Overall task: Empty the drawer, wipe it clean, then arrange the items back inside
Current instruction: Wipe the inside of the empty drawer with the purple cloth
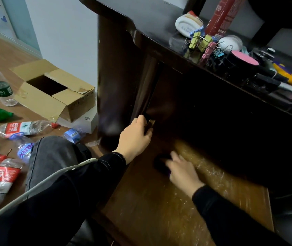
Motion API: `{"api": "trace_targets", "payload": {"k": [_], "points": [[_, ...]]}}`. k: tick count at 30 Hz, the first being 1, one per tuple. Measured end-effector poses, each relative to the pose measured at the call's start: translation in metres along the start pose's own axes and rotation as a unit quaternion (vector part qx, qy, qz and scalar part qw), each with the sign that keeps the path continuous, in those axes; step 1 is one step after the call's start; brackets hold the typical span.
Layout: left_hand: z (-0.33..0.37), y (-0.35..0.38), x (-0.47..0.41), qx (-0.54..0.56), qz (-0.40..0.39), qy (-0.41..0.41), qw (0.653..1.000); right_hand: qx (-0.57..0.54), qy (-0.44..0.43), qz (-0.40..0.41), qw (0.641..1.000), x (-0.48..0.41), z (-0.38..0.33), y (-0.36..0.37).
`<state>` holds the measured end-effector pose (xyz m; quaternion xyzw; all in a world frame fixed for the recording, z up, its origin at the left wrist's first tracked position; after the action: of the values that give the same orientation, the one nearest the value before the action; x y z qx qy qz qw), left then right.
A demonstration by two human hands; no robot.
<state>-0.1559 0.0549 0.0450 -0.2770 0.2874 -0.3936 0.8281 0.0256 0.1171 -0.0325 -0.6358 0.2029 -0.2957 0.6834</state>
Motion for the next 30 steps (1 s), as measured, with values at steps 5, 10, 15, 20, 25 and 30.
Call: {"api": "trace_targets", "payload": {"k": [5, 10, 15, 20, 25, 30], "points": [[0.001, -0.001, 0.001, 0.002, 0.000, 0.000, 1.000, 0.013, 0.082, 0.000, 0.997, -0.029, -0.002, -0.023], [0.000, 0.000, 0.001, 0.013, -0.005, -0.001, 1.000, -0.015, -0.133, -0.012, 0.991, 0.051, -0.072, 0.004], [-0.001, -0.001, 0.001, 0.010, -0.010, -0.007, 1.000, -0.023, 0.000, 0.005, 1.000, 0.001, -0.010, -0.011], [0.000, -0.002, 0.001, 0.008, -0.012, -0.005, 1.000, -0.017, 0.042, -0.024, 0.999, -0.017, -0.001, -0.002], [-0.001, -0.002, 0.001, 0.012, -0.009, -0.007, 1.000, -0.030, 0.066, 0.037, 0.997, -0.020, 0.001, -0.006], [-0.003, 0.000, 0.000, 0.016, -0.012, -0.014, 1.000, -0.070, -0.022, -0.006, 0.997, 0.003, -0.029, 0.001]]}}
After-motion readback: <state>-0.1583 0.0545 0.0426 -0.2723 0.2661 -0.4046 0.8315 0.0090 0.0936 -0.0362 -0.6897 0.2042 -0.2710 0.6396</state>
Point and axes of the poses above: each hand's wrist, its own x-axis away from the middle knuckle, its own y-axis out of the palm, z = x × y, the point moved 9 cm from there along -x, towards the middle knuckle, and after that the axes turned 4 degrees about y, right-handed, at the moved point
